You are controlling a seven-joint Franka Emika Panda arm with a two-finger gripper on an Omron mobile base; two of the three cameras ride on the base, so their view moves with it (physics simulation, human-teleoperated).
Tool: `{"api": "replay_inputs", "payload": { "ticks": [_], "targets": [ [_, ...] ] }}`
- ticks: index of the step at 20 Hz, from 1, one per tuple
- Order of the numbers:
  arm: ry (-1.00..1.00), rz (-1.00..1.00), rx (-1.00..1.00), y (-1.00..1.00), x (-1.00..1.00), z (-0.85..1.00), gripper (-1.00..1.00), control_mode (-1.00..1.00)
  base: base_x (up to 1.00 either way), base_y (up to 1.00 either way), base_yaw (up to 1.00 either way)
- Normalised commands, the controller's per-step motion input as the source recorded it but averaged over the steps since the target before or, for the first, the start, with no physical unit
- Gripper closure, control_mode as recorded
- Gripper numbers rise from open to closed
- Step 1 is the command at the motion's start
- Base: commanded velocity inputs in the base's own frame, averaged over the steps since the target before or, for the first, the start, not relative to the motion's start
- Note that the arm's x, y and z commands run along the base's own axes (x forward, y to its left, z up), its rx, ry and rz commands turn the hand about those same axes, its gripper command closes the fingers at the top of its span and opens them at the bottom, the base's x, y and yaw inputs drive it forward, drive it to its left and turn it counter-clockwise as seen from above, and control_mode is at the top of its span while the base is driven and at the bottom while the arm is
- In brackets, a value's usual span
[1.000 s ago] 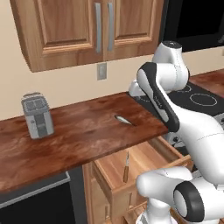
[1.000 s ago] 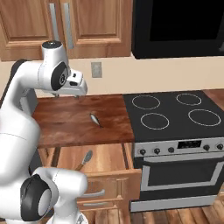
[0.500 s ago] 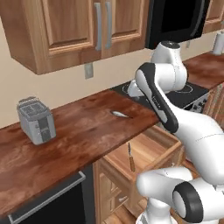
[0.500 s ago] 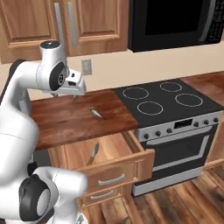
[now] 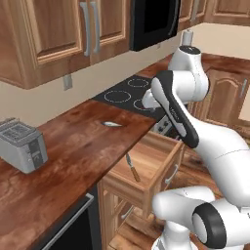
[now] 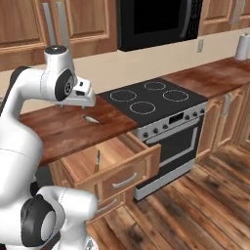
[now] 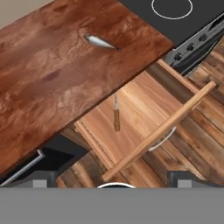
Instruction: Pick the pizza cutter from the drawer and place it on the counter.
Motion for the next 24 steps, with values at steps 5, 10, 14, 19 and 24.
{"api": "replay_inputs", "payload": {
  "ticks": [5,10,14,19,24],
  "targets": [
    [0.0,0.0,0.0,0.0,0.0,0.0,-1.0,1.0,-0.34,0.46,-0.51],
    [0.0,-0.19,0.0,0.16,-0.05,-0.07,-1.0,-1.0,-0.18,0.31,-0.31],
    [0.02,-0.41,0.0,0.09,-0.01,-0.29,-1.0,-1.0,0.0,0.0,0.0],
    [0.2,-0.33,0.0,0.0,0.03,-0.58,-1.0,-1.0,0.0,0.0,0.0],
    [0.37,-0.2,-0.01,-0.01,0.24,-0.72,-1.0,-1.0,0.0,0.0,0.0]
  ]
}}
